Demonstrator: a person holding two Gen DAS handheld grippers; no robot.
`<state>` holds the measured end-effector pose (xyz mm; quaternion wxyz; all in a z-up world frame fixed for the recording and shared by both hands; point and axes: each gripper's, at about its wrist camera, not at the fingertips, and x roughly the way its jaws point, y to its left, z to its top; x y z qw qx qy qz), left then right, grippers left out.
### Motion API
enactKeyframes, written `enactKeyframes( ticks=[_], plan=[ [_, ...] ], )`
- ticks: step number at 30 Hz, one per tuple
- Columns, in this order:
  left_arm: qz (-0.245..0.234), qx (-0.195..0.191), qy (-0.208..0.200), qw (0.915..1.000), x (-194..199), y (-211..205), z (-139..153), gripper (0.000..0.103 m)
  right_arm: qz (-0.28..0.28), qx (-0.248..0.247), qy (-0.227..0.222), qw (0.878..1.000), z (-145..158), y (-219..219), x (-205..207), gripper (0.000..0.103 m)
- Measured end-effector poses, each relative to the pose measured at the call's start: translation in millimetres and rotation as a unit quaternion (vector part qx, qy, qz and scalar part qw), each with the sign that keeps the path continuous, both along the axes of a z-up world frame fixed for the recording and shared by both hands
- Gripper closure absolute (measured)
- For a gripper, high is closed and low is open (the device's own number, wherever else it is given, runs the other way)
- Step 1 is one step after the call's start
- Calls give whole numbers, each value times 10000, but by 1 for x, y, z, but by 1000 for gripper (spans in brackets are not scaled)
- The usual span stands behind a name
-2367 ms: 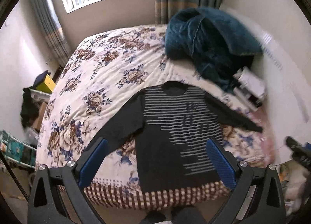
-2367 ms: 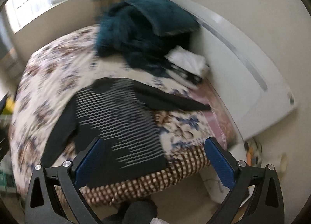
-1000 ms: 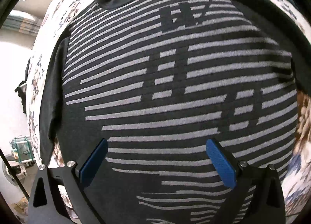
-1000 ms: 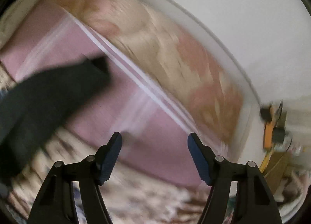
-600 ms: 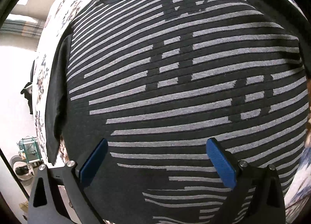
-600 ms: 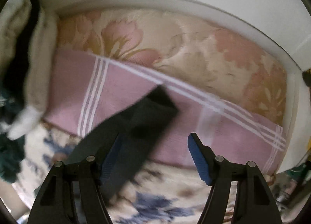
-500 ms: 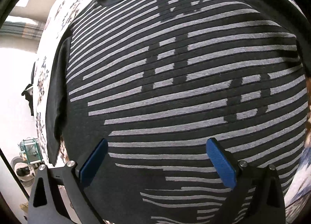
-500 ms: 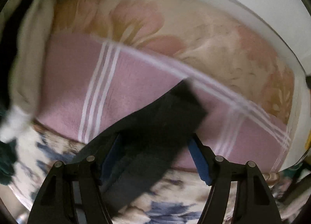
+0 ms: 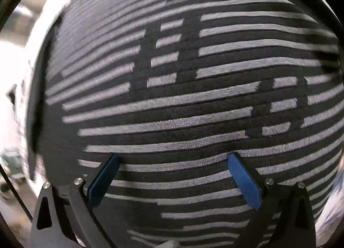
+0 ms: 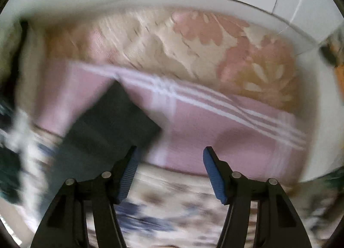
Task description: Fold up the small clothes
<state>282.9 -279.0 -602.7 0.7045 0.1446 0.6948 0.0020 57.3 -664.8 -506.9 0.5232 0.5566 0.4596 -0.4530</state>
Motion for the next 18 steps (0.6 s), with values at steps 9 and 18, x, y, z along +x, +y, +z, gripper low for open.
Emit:
enactKeyframes(
  ticks=[9, 18],
  plan=[
    [320, -577, -23, 9978, 0, 21, -5, 0, -435, -481, -515, 9966, 3, 71, 53, 96],
    [663, -930, -341, 9929, 2, 61, 28, 0, 914, -1627, -883, 9785, 132, 192, 149, 96]
  ],
)
